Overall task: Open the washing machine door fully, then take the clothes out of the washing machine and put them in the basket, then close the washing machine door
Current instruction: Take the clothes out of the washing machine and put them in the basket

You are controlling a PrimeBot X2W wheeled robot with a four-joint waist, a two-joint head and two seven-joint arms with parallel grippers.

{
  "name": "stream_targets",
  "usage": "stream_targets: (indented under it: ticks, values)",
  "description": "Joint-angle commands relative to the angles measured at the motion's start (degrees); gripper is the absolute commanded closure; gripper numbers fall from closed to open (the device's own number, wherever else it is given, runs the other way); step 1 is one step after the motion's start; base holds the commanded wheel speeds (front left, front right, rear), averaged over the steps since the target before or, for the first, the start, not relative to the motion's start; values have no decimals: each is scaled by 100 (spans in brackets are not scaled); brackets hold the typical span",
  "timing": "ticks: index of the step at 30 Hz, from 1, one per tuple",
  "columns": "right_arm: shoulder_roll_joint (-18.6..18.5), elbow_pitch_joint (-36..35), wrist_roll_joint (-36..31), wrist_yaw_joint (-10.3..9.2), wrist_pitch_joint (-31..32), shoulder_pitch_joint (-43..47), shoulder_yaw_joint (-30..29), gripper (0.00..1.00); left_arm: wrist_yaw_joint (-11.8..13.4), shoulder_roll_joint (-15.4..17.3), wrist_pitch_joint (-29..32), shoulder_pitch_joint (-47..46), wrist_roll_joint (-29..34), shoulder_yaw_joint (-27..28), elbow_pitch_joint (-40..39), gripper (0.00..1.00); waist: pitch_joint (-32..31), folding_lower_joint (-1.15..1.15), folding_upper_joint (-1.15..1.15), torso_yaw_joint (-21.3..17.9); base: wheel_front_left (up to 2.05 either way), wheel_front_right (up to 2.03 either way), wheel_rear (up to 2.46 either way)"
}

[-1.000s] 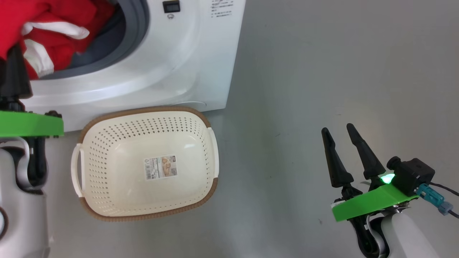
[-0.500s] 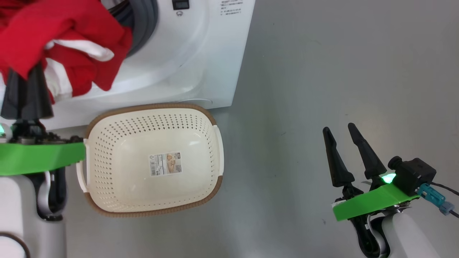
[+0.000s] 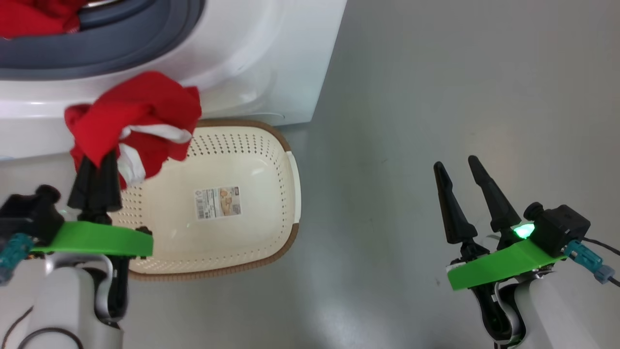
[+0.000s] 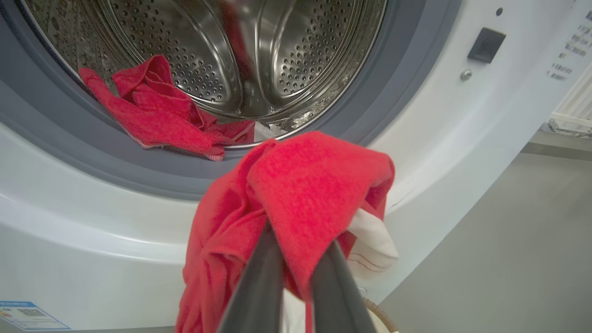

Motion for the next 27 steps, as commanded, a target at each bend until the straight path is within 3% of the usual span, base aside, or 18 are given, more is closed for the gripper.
stream_targets:
  ticks: [1,27]
  values:
    - [-8,-158,-8,28,-37,-61,150,0,-32,135,-46,72,8,97,17,100,172,0,0,-14,0,0,0]
    - [-8,-414,185,28,-37,-509,332,0,-33,810,-46,-1478,57,-862,3432,100,1678,0,0,-395,0,0,0]
